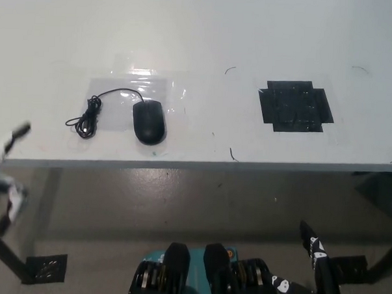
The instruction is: The robot uses left hand to click on the left button of the black mouse, which is placed on the left area of the table
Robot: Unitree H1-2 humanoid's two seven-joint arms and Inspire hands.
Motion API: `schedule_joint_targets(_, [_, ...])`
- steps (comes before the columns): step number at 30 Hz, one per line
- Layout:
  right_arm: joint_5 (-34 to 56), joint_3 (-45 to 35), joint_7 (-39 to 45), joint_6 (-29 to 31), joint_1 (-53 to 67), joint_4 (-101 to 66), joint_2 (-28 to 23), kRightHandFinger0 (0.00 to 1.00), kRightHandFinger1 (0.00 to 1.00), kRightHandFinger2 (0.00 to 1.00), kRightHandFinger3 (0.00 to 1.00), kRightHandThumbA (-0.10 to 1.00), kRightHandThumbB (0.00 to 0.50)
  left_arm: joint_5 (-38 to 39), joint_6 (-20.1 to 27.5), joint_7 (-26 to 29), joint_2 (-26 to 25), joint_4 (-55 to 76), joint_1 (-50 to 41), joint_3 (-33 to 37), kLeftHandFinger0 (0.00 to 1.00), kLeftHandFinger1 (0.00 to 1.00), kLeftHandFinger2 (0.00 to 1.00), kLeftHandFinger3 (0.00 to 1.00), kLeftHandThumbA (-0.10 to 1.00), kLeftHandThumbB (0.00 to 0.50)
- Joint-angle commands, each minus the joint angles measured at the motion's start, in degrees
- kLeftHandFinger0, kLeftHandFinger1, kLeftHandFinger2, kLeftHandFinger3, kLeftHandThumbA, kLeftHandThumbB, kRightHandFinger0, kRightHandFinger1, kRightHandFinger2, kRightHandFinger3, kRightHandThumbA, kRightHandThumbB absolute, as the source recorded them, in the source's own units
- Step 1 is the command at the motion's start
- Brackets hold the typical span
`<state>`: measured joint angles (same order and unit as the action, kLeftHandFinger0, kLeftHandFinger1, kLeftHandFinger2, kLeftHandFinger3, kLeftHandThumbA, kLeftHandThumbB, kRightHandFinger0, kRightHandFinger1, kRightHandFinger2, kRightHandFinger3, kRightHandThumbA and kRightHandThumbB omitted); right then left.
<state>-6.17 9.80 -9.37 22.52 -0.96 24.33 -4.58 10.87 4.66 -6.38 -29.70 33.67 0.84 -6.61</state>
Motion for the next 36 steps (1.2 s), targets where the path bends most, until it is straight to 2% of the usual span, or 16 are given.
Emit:
schedule_joint_targets(1, [0.44, 0.22, -0.76, 4.41, -1.02, -1.3, -1.5, 1.0, 1.0, 1.0, 1.0, 1.0, 0.387, 8.84, -17.53, -3.13, -9.26, 1.79, 15.76, -1.12, 0.0, 0.0, 0.01, 1.0, 1.0, 0.411])
schedule_joint_targets(8, [0.69, 0.32, -0.42, 4.41, -0.84, -1.01, -1.51, 1.0, 1.0, 1.0, 1.0, 1.0, 0.376, 6.07, -28.97, -15.2, -17.23, -11.36, 38.28, 8.12, 0.05, 0.0, 0.0, 1.0, 1.0, 0.346])
schedule_joint_targets(9, [0.96, 0.19, -0.21, 4.41, -0.88, -0.94, -1.41, 1.0, 1.0, 1.0, 1.0, 1.0, 0.374, 6.03, -28.7, -19.03, -17.88, -15.74, 41.69, 10.47, 0.0, 0.0, 0.0, 1.0, 1.0, 0.383])
schedule_joint_targets(10, [0.88, 0.17, -0.28, 4.41, -0.88, -0.87, -1.41, 1.0, 1.0, 1.0, 1.0, 1.0, 0.374, 6.82, -28.75, -21.91, -18.12, -19.26, 44.11, 12.09, 0.0, 0.0, 0.01, 1.0, 1.0, 0.39])
schedule_joint_targets(12, [0.53, 0.26, -0.79, 4.41, -0.67, -1.01, -1.52, 1.0, 1.0, 1.0, 1.0, 1.0, 0.367, 8.6, -31.32, -25.84, -18.25, -25.65, 49.11, 16.0, 0.0, 0.0, 0.04, 1.0, 1.0, 0.476])
schedule_joint_targets(13, [0.36, 0.24, -1.13, 4.41, -0.39, -1.22, -1.53, 1.0, 1.0, 1.0, 1.0, 1.0, 0.367, 9.2, -31.59, -27.17, -18.41, -28.18, 51.14, 18.04, 0.0, 0.0, 0.04, 1.0, 1.0, 0.492])
schedule_joint_targets(16, [0.16, 0.15, -1.38, 4.41, -0.47, -1.1, -1.81, 1.0, 1.0, 1.0, 1.0, 1.0, 0.37, 6.19, -31.59, -33.07, -17.56, -36.42, 57.83, 23.94, 0.0, 0.0, 0.07, 1.0, 1.0, 0.446])
schedule_joint_targets(18, [0.28, 0.12, -1.39, 4.41, -0.52, -1.2, -1.78, 1.0, 1.0, 1.0, 1.0, 1.0, 0.368, 3.56, -31.59, -35.72, -17.82, -40.68, 61.78, 28.41, 0.0, 0.0, 0.15, 1.0, 1.0, 0.448])
schedule_joint_targets(21, [0.25, -0.01, -1.54, 4.41, -0.59, -1.3, -1.81, 1.0, 1.0, 1.0, 1.0, 1.0, 0.37, -2.99, -31.59, -40.88, -16.17, -48.45, 67.99, 34.84, 0.0, 0.0, 0.16, 1.0, 1.0, 0.427])
schedule_joint_targets(23, [0.26, -0.21, -1.47, 4.41, -0.45, -1.65, -2.03, 1.0, 1.0, 1.0, 1.0, 1.0, 0.369, -2.68, -31.59, -40.41, -14.51, -52.17, 70.54, 37.51, 0.0, 0.0, 0.11, 1.0, 1.0, 0.389])
schedule_joint_targets(26, [0.19, -0.38, -1.5, 4.41, -0.31, -2.0, -2.23, 1.0, 1.0, 1.0, 1.0, 1.0, 0.367, -3.52, -31.59, -40.02, -13.2, -54.29, 72.73, 40.14, 0.0, 0.0, 0.12, 1.0, 1.0, 0.341])
schedule_joint_targets(27, [0.61, -0.5, -0.97, 4.41, -0.35, -2.1, -2.21, 1.0, 1.0, 1.0, 1.0, 1.0, 0.368, -3.91, -31.59, -40.56, -12.12, -57.08, 74.07, 41.26, 0.06, 0.0, 0.12, 1.0, 1.0, 0.333])
schedule_joint_targets(28, [0.64, -0.53, -0.92, 4.41, -0.36, -2.19, -2.21, 1.0, 1.0, 1.0, 1.0, 1.0, 0.366, -3.44, -31.59, -41.49, -11.21, -60.09, 75.19, 42.21, 0.0, 0.0, 0.08, 1.0, 1.0, 0.351])
schedule_joint_targets(29, [0.59, -0.58, -0.91, 4.41, -0.36, -2.17, -2.22, 1.0, 1.0, 1.0, 1.0, 1.0, 0.367, -4.09, -31.59, -43.06, -9.72, -64.75, 76.84, 43.74, 0.0, 0.0, 0.07, 1.0, 1.0, 0.397])
schedule_joint_targets(31, [0.41, -0.7, -0.88, 4.41, -0.22, -2.39, -2.43, 1.0, 1.0, 1.0, 1.0, 1.0, 0.382, -6.54, -31.59, -44.39, -7.95, -69.09, 78.53, 45.94, 0.0, 0.0, 0.05, 1.0, 1.0, 0.425])
schedule_joint_targets(36, [0.08, -0.95, -1.11, 4.41, -0.43, -2.88, -3.07, 1.0, 1.0, 1.0, 1.0, 1.0, 0.371, -12.09, -29.93, -47.37, -4.83, -75.95, 82.33, 52.08, 0.0, 0.0, 0.15, 1.0, 1.0, 0.483])
